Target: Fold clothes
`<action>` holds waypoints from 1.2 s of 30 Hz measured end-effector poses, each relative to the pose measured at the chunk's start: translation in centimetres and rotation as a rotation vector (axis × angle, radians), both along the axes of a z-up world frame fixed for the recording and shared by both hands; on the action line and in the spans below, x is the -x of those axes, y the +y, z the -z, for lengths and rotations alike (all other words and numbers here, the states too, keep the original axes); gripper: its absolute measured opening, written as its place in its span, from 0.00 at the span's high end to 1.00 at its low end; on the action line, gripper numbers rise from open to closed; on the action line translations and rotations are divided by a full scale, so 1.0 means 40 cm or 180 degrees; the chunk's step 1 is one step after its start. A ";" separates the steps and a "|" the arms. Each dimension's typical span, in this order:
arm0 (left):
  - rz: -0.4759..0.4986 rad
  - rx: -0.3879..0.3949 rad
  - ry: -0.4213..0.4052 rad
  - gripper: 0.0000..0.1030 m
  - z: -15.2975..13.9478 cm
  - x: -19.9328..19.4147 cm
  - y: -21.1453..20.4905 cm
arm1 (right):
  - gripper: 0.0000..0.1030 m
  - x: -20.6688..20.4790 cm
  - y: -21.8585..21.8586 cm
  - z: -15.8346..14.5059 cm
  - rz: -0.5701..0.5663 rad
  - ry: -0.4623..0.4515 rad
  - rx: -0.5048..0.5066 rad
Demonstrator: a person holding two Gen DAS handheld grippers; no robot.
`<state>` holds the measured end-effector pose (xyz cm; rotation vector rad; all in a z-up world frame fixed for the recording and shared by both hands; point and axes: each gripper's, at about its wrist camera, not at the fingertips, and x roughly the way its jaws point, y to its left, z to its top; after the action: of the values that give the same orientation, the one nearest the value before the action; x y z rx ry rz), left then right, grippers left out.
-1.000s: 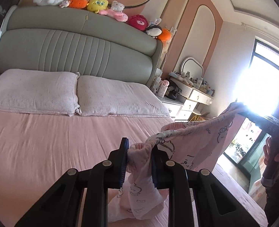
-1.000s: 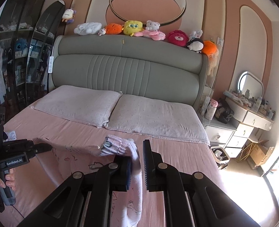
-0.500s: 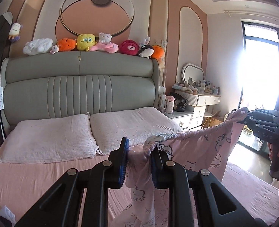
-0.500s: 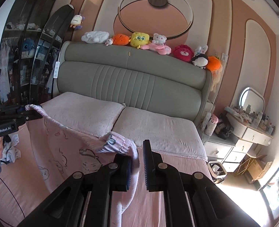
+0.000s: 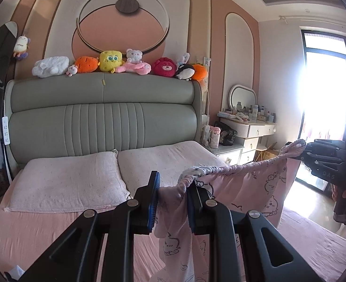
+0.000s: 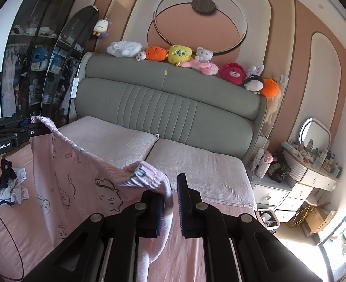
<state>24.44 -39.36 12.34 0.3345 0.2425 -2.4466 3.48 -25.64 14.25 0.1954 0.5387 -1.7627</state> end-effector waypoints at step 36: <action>0.0450 -0.0508 -0.0560 0.82 0.307 0.152 -0.208 | 0.93 0.159 -0.341 0.328 0.0175 -0.0450 -0.0646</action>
<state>18.37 -47.68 0.05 0.6533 0.3487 -2.5228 -2.87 -39.26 1.14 0.4773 0.6137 -1.7311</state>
